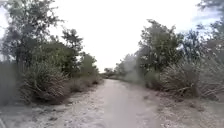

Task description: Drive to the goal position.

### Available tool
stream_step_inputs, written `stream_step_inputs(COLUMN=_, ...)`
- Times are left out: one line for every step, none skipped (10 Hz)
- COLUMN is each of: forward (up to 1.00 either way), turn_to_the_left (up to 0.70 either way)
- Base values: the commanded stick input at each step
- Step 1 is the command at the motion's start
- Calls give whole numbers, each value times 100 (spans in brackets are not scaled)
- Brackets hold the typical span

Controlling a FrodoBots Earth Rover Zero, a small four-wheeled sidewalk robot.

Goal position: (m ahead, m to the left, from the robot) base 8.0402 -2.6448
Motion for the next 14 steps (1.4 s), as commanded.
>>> stream_step_inputs(forward=45, turn_to_the_left=-9)
stream_step_inputs(forward=45, turn_to_the_left=0)
stream_step_inputs(forward=45, turn_to_the_left=0)
stream_step_inputs(forward=45, turn_to_the_left=0)
stream_step_inputs(forward=45, turn_to_the_left=0)
stream_step_inputs(forward=45, turn_to_the_left=0)
stream_step_inputs(forward=45, turn_to_the_left=0)
stream_step_inputs(forward=45, turn_to_the_left=0)
stream_step_inputs(forward=45, turn_to_the_left=0)
stream_step_inputs(forward=45, turn_to_the_left=0)
stream_step_inputs(forward=45, turn_to_the_left=0)
stream_step_inputs(forward=45, turn_to_the_left=0)
stream_step_inputs(forward=45, turn_to_the_left=0)
stream_step_inputs(forward=45, turn_to_the_left=0)
